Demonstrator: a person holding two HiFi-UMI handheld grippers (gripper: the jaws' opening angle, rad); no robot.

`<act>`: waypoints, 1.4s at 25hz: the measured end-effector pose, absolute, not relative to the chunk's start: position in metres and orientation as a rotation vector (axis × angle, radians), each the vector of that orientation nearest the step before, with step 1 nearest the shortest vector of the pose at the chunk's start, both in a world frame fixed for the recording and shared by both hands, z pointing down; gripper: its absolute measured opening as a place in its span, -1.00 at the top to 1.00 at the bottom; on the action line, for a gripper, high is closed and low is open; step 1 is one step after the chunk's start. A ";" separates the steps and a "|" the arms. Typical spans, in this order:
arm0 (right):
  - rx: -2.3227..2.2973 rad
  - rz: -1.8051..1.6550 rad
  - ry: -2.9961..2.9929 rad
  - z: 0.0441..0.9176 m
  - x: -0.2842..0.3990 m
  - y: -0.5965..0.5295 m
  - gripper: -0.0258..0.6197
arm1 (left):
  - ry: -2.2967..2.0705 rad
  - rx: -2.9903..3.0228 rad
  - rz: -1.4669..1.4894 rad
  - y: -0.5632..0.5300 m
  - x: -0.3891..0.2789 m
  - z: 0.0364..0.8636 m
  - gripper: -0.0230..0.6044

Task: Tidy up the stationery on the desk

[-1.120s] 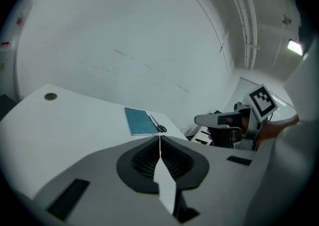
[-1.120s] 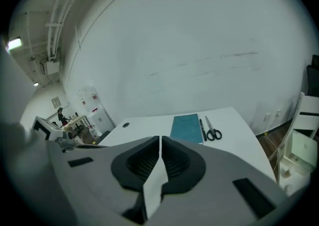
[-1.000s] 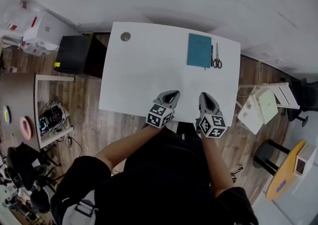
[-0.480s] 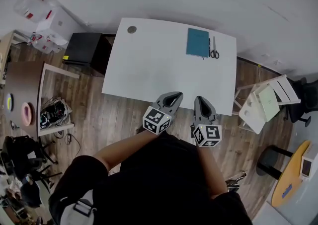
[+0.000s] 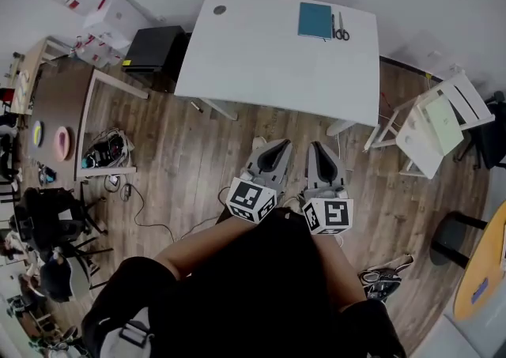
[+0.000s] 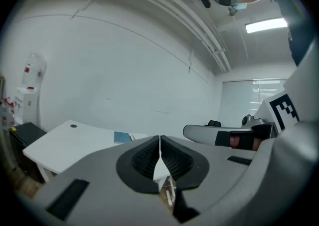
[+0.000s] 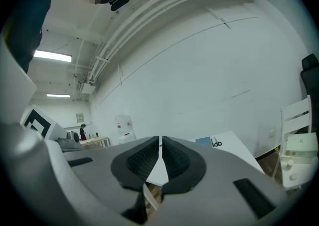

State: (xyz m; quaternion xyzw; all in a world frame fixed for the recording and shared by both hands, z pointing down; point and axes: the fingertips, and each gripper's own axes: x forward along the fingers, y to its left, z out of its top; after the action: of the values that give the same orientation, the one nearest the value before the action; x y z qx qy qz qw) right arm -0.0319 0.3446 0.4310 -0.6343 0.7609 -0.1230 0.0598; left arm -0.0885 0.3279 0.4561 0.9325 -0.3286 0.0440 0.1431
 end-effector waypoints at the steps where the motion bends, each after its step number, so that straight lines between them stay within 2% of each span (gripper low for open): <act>1: -1.883 -0.380 2.311 0.427 -0.040 0.355 0.79 | -0.967 2.711 0.142 0.339 -0.092 0.451 0.87; 7: -1.878 -0.258 2.421 0.401 -0.072 0.402 0.79 | -1.102 2.813 0.059 0.387 -0.114 0.407 0.87; 16: -1.998 -0.137 2.413 0.381 -0.067 0.423 0.81 | -1.138 2.837 -0.036 0.409 -0.117 0.389 0.87; 35: -2.141 -0.049 2.353 0.376 -0.064 0.448 0.82 | -0.964 3.004 0.029 0.422 -0.087 0.382 0.87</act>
State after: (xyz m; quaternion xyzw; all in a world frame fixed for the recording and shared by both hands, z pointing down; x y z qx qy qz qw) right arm -0.0643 0.4479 0.3765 -0.6728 0.7394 -0.0153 -0.0203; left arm -0.0870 0.4223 0.3819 0.9522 -0.3054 0.0092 -0.0068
